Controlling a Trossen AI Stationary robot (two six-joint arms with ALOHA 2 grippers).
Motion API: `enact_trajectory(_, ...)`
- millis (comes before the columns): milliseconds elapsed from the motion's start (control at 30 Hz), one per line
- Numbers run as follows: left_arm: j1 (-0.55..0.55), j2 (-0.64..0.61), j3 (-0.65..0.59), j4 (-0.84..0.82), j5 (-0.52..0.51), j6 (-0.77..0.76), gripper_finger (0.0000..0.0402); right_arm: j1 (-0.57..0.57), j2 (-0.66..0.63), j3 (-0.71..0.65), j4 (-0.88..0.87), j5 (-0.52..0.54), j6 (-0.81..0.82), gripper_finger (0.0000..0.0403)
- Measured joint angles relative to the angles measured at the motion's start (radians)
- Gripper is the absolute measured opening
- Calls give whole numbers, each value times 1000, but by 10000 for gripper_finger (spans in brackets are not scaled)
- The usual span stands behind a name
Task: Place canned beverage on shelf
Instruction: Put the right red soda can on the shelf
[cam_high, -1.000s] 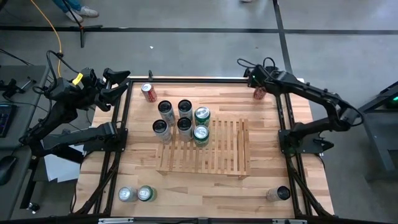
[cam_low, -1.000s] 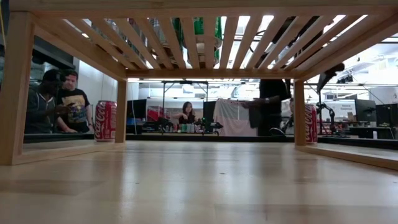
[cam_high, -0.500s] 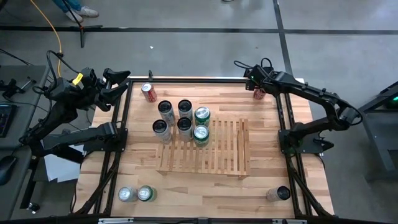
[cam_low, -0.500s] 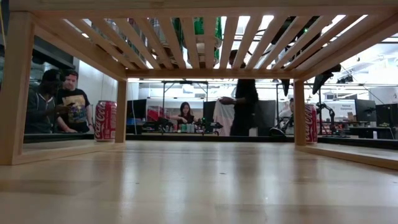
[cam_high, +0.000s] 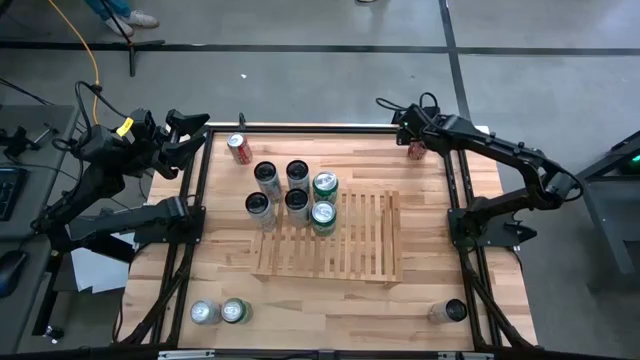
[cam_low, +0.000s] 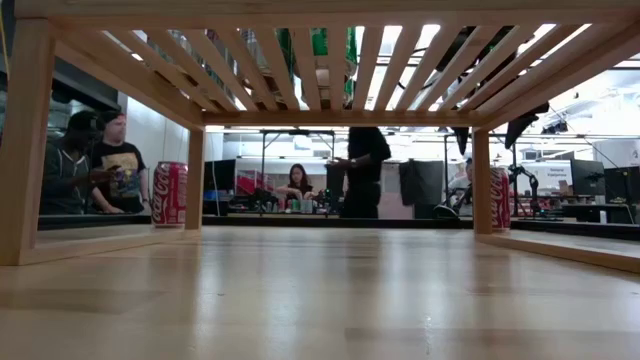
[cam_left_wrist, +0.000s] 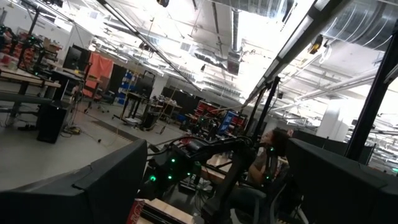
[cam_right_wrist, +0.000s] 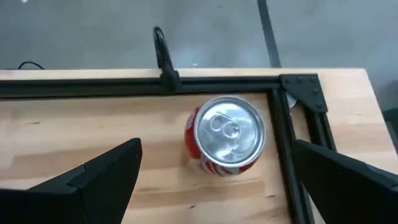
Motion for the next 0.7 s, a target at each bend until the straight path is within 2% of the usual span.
enact_trajectory(133,0,0,0,0,0,0,374,2,0,0,-8,-84,1,399)
enact_trajectory(333,0,0,0,0,0,0,374,-12,20,0,-39,-35,-6,399)
enact_trajectory(533,0,0,0,0,0,-10,374,-74,116,-1,-32,-85,10,399)
enact_trajectory(700,0,0,0,0,0,-22,374,-80,174,-1,31,-78,-20,399)
